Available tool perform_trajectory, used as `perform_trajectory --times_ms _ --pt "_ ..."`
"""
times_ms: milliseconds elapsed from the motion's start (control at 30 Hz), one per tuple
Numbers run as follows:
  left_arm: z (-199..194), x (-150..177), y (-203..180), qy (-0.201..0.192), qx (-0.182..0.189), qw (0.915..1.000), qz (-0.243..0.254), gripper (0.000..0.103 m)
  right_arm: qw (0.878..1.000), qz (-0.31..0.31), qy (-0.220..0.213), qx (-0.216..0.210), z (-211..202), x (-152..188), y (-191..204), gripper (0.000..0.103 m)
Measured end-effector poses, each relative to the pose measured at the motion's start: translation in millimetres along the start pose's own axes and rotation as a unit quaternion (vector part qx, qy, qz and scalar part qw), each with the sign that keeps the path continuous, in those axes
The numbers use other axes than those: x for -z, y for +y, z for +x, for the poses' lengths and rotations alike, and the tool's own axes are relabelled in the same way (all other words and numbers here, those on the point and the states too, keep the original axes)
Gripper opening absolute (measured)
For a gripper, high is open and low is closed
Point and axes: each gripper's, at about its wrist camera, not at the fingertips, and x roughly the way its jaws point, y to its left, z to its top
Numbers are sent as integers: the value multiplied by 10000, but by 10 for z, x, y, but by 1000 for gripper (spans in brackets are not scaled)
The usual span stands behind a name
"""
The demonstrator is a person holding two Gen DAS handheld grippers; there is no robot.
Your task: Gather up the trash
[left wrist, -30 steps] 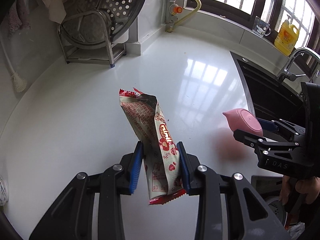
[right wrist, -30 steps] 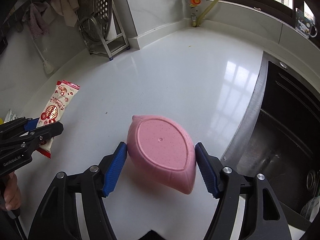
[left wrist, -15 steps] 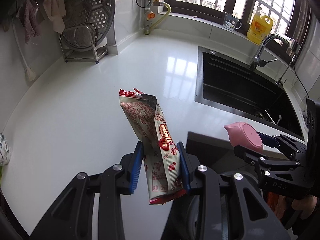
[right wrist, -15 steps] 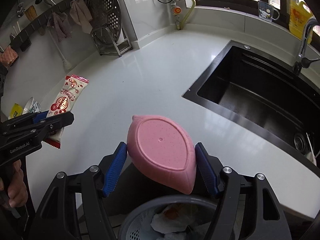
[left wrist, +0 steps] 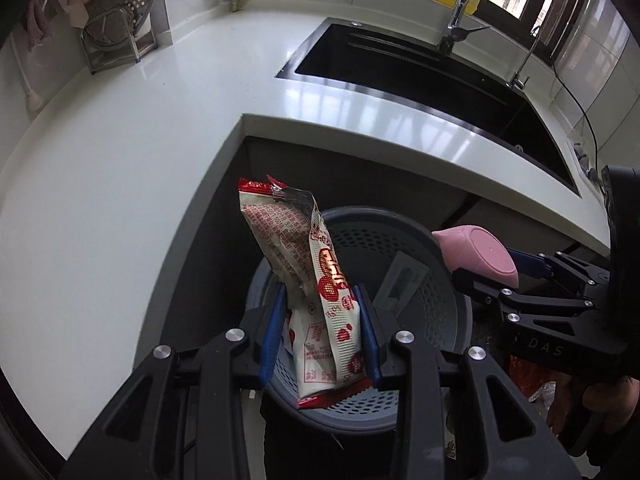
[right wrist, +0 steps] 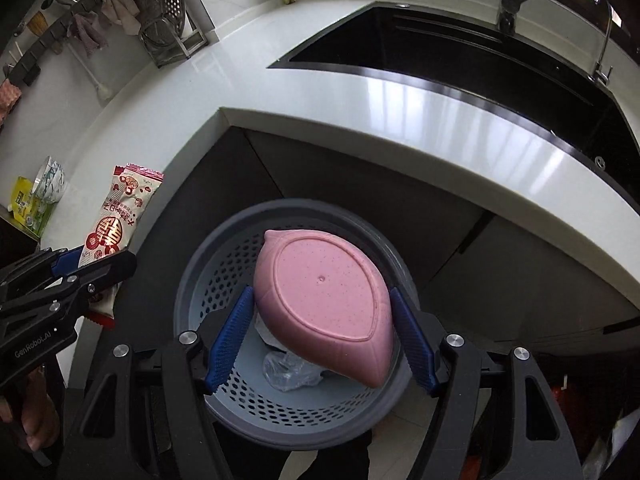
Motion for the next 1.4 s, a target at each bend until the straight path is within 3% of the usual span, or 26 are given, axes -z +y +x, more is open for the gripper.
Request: perform_trajectory --times_ms 200,467,733,1100,1400 --pt "11 113 -193 106 -59 9998 -156 37 9997 -55 41 -240 5 95 -73 67" --pt "-181 141 -202 -16 -347 9982 -487 63 9981 -58 133 -601 -64 97 -154 69" --pt "-369 134 -228 -82 -512 9964 -665 66 9976 -211 25 -654 -334 114 -96 69" --pt "-727 94 -344 -389 -641 9949 -667 66 9984 -429 -199 -315 -723 115 -15 69" --pt "-872 105 -368 -490 -755 9931 -757 71 9979 -446 -351 -295 -882 110 -62 73"
